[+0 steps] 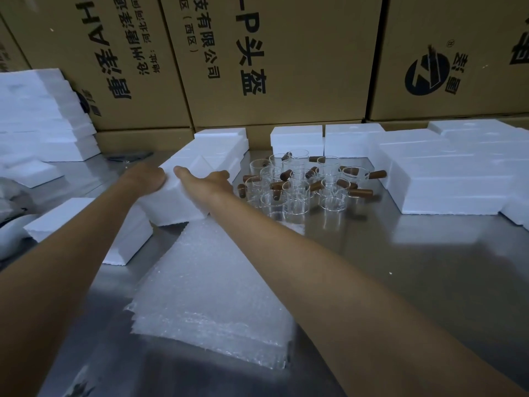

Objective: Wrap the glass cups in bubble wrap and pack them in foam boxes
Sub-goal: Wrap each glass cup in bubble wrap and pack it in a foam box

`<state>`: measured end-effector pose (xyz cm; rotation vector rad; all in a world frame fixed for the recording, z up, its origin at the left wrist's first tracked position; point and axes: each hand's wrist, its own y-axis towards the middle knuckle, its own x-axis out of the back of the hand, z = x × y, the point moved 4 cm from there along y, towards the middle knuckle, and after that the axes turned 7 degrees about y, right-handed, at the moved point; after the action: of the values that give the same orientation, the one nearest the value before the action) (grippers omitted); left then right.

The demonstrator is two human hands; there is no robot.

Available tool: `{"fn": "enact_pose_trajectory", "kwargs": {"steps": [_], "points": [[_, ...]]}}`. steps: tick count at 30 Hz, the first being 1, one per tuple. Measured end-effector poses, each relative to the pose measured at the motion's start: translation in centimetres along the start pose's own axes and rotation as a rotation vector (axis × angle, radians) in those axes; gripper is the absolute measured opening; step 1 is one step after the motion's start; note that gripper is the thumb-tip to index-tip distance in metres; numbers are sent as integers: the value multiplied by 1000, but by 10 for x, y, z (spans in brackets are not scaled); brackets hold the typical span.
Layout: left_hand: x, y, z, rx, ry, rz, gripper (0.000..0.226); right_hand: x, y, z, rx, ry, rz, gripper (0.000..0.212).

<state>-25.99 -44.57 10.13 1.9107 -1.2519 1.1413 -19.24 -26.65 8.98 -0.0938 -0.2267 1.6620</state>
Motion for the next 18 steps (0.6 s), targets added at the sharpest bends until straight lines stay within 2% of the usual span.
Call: {"fn": "enact_pose_trajectory", "kwargs": {"steps": [3,5,9,12,14,16,17,18], "points": [[-3,5,3,22,3,5,32,-13,4,-4,-65,-70,73,99],[-4,10,5,1,27,-15,34,-21,7,-4,-74,-153,103,91],[-7,7,0,-20,173,33,57,-29,10,-3,-59,-237,141,75],[-17,5,1,-21,306,56,61,-30,10,-8,-41,-305,181,67],[-15,11,1,-63,401,11,51,-20,16,-5,25,-323,116,51],[-4,27,-2,-56,380,-86,44,-3,26,7,120,-273,-14,29],[1,35,-6,-47,306,-122,45,6,32,15,148,-228,-73,24],[3,43,-8,-47,275,-135,50,13,38,22,153,-182,-112,29]]}}
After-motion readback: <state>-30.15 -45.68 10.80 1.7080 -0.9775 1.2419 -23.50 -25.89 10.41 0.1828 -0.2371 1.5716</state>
